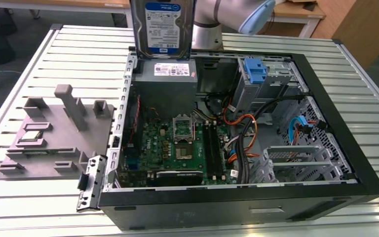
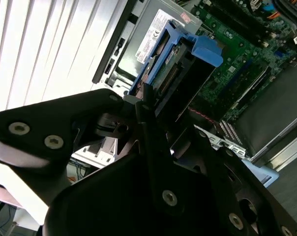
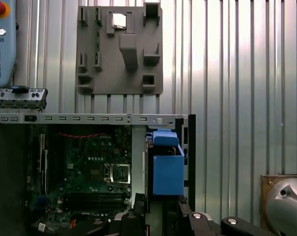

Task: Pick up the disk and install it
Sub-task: 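Pick up the disk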

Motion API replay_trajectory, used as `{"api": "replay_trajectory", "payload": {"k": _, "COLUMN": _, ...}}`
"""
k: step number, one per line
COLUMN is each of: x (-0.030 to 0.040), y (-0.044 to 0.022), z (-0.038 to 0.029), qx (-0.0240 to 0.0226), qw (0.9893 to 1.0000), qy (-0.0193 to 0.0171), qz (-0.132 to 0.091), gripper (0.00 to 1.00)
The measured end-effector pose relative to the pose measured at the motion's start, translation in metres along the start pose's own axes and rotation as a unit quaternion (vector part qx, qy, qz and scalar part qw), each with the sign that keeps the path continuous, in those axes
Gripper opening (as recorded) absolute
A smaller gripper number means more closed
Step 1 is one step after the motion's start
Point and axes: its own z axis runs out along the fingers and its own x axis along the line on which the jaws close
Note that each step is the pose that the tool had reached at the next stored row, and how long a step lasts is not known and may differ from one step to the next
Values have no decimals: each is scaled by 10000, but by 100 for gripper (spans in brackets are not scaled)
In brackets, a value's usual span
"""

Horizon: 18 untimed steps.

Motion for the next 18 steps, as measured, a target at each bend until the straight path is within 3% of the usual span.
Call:
{"api": "replay_trajectory", "payload": {"k": 9, "x": 0, "y": -221, "z": -1, "qx": 0, "qw": 10000, "qy": 0, "qz": 0, "gripper": 35}}
{"api": "replay_trajectory", "payload": {"k": 18, "x": 21, "y": -243, "z": -2, "qx": 0, "qw": 10000, "qy": 0, "qz": 0, "gripper": 35}}
